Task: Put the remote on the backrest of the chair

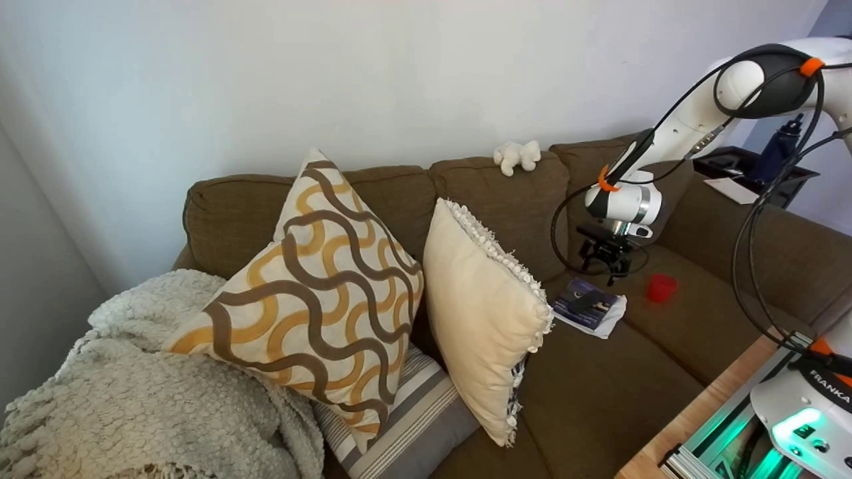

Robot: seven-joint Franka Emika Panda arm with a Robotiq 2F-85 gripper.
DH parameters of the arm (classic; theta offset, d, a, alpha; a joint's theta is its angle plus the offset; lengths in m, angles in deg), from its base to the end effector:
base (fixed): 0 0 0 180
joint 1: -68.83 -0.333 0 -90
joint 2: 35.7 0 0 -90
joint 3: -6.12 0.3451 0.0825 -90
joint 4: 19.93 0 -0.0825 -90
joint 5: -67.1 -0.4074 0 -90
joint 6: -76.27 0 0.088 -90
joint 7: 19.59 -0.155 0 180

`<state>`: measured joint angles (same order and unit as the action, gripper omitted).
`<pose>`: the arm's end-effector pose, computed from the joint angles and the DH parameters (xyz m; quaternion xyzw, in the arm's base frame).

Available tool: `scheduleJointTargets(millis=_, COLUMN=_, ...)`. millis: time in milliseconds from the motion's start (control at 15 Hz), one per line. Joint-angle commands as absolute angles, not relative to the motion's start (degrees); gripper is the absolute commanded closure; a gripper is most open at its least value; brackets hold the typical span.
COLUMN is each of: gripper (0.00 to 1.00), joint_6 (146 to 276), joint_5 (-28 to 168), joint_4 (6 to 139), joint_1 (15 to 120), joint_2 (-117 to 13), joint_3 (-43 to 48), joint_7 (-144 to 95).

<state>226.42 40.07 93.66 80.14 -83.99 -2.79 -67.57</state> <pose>0.5364 -0.2099 -0.0243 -0.7004 0.7077 0.0914 0.0158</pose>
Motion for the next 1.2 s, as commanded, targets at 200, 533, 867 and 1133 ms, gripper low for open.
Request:
scheduleJointTargets(millis=200, gripper=0.00, joint_6=238.16, joint_5=40.86, joint_4=88.39, joint_1=76.19, joint_2=-94.20, joint_3=-6.06, joint_7=-73.84)
scheduleJointTargets(millis=533, gripper=0.00, joint_6=239.64, joint_5=43.69, joint_4=84.27, joint_1=75.49, joint_2=-101.13, joint_3=-5.80, joint_7=-71.59)
scheduleJointTargets(millis=867, gripper=0.00, joint_6=240.78, joint_5=44.10, joint_4=79.00, joint_1=76.03, joint_2=-105.58, joint_3=-5.09, joint_7=-70.72)
scheduleJointTargets(millis=1133, gripper=0.00, joint_6=239.35, joint_5=44.47, joint_4=74.90, joint_1=76.32, joint_2=-107.83, joint_3=-4.79, joint_7=-70.17)
